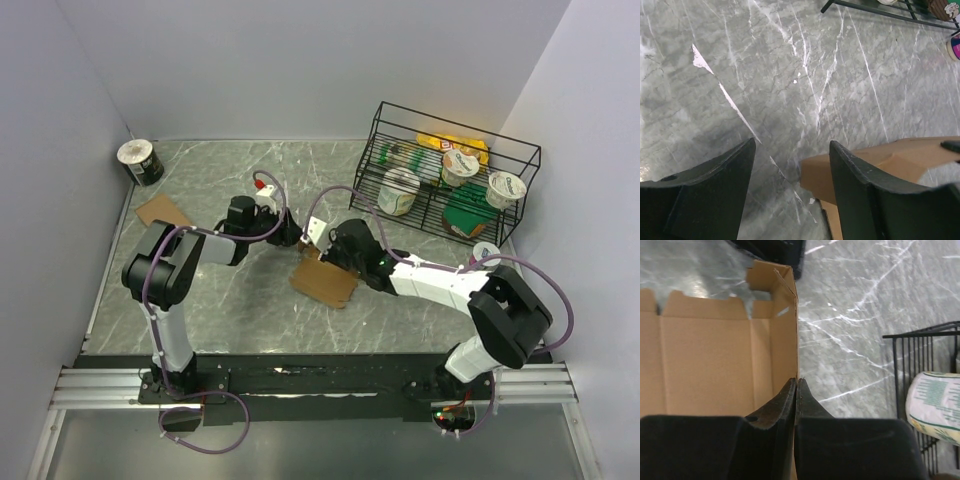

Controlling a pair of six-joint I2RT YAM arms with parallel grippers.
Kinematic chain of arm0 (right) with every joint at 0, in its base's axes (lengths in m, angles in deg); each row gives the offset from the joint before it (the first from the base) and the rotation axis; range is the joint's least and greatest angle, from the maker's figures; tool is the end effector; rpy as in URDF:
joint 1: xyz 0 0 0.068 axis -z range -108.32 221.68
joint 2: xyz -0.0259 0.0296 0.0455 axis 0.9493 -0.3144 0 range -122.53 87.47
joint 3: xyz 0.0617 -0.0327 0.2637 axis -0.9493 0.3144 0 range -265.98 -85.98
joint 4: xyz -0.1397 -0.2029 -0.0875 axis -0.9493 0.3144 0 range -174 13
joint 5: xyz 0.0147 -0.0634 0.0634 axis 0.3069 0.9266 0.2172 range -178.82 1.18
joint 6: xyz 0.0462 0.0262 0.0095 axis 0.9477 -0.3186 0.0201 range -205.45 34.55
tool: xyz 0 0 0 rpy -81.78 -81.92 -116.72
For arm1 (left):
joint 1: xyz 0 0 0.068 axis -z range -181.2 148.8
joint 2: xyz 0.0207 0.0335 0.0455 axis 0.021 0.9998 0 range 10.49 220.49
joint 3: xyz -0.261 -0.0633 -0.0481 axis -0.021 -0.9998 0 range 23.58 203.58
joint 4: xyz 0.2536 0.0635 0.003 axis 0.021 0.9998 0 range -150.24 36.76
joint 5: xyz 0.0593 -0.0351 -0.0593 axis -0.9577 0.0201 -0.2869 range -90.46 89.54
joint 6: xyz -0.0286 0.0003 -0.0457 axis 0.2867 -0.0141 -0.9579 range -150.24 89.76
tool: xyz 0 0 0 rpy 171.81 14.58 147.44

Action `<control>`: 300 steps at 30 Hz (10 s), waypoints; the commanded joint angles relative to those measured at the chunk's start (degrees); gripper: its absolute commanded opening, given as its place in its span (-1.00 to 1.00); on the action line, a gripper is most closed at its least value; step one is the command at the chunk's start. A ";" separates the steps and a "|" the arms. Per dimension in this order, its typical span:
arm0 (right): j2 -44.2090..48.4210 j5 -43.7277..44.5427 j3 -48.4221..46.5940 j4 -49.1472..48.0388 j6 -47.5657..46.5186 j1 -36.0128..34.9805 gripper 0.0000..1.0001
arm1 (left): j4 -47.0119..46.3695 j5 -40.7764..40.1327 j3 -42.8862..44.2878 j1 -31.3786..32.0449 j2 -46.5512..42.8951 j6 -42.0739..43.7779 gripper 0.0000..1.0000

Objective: Fold the paper box

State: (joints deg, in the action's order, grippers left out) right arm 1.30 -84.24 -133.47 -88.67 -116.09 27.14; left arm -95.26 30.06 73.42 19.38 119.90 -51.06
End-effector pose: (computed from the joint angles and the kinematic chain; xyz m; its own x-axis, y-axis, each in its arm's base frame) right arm 0.2314 0.2236 0.2093 -0.0108 -0.7233 -0.6904 -0.7641 0.4513 -0.4609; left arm 0.3483 -0.1500 0.1382 -0.6249 -0.0924 -0.7752 0.5491 0.6539 -0.5205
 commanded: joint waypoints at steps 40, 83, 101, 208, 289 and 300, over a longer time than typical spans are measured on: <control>-3.21 18.18 6.44 -11.33 -6.90 -8.03 -1.00 | -42.15 11.76 -22.33 2.27 -2.60 -16.36 0.21; 1.62 17.84 12.15 -19.06 -9.18 -8.82 -1.00 | -29.77 6.84 -24.19 -4.75 -13.95 -13.29 0.44; 1.01 16.87 11.19 -19.59 -10.85 -9.34 -1.00 | -29.03 13.59 -17.50 -5.72 -2.36 -10.55 0.24; -6.99 36.29 15.84 -26.80 -13.84 -29.73 -1.00 | -51.55 -12.24 -40.70 16.78 -6.74 -13.55 -0.40; -7.35 34.97 15.23 -25.57 -12.61 -28.24 -1.00 | -41.44 -5.02 -36.31 8.34 -13.96 -4.50 0.12; -6.82 34.27 15.23 -25.13 -12.08 -28.24 -1.00 | -48.99 -12.41 -36.04 12.55 -10.71 -1.68 0.20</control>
State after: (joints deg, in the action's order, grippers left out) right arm -5.32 -43.67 -118.56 -118.46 -132.59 -0.64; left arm -134.06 21.93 36.99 30.31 107.59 -54.88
